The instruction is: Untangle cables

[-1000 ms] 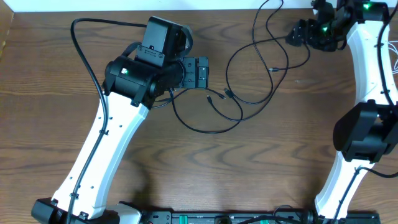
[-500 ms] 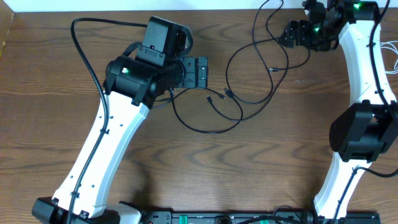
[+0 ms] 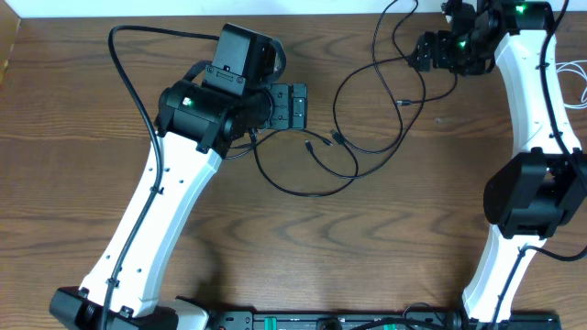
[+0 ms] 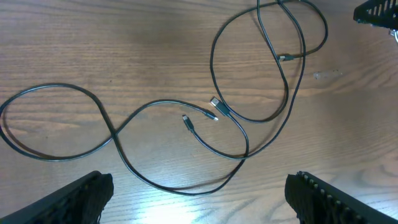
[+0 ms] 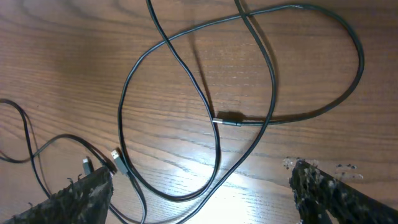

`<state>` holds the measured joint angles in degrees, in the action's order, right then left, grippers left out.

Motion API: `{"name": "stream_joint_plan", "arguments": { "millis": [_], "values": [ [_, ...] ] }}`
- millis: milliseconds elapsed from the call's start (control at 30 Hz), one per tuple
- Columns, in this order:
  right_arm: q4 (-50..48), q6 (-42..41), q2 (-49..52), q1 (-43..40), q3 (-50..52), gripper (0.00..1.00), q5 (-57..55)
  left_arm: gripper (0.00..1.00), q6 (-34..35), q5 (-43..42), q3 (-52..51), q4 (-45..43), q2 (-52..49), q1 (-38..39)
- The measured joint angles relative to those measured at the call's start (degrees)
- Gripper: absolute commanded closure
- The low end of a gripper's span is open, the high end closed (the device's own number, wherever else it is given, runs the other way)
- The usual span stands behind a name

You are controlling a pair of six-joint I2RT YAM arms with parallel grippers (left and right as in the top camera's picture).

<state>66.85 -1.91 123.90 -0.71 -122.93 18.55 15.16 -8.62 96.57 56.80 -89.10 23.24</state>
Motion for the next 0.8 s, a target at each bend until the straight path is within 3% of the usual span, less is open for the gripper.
{"name": "stream_joint_plan", "arguments": {
  "millis": [533,800],
  "values": [
    [0.0,0.0,0.0,1.7,0.0,0.12,-0.2,0.05,0.0,1.1,0.0,-0.2,0.0,-0.3],
    [-1.2,-0.3,0.0,8.3,0.0,0.12,-0.9,0.05,0.0,3.0,0.0,-0.9,0.0,-8.6]
  ]
}}
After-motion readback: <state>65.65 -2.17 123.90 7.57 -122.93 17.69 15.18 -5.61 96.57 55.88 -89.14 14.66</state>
